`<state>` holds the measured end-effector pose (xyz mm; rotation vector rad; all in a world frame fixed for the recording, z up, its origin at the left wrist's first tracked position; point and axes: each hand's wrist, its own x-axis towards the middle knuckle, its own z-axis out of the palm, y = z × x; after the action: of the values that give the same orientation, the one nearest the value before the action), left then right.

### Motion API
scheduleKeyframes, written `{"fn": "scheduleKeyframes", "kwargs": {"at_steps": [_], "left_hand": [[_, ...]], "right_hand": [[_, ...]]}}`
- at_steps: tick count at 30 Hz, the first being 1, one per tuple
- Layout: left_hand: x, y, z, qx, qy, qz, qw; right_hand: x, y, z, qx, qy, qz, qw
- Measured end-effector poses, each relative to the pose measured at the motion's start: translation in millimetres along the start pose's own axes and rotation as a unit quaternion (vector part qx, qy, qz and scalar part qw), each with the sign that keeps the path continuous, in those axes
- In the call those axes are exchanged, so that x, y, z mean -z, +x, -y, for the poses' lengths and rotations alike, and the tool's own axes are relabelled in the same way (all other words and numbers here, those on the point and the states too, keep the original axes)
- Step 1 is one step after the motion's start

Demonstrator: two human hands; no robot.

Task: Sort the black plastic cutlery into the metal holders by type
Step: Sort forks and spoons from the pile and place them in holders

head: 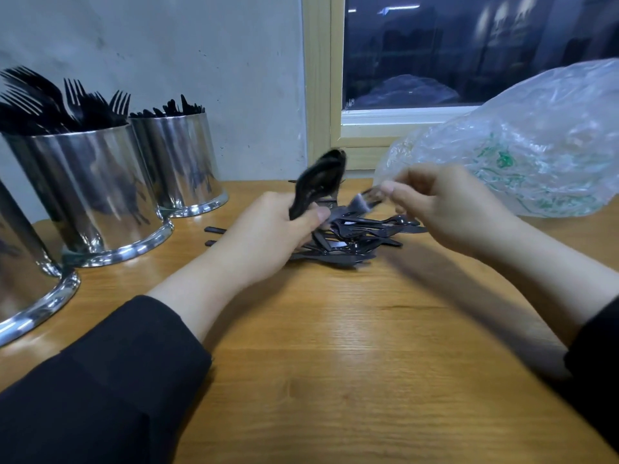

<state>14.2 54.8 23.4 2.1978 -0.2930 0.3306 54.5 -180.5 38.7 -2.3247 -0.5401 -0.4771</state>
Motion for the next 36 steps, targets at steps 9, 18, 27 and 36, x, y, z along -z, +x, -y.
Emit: {"fn": "scheduleKeyframes", "kwargs": {"at_steps": [9, 18, 27, 36], "left_hand": [[0.2, 8.9, 15.5, 0.051, -0.087, -0.117, 0.988], [-0.5, 9.2, 19.3, 0.067, -0.089, -0.145, 0.983], [8.1, 7.0, 9.8, 0.053, -0.086, -0.227, 0.968], [-4.9, -1.0, 2.5, 0.050, -0.098, -0.072, 0.991]], "right_hand": [[-29.9, 10.7, -46.9, -0.121, -0.144, 0.014, 0.982], [-32.4, 13.3, -41.7, -0.139, -0.088, -0.034, 0.986], [-8.1, 9.4, -22.8, 0.032, -0.012, -0.222, 0.974], [-26.2, -2.0, 6.1, 0.129, 0.077, -0.207, 0.967]]}}
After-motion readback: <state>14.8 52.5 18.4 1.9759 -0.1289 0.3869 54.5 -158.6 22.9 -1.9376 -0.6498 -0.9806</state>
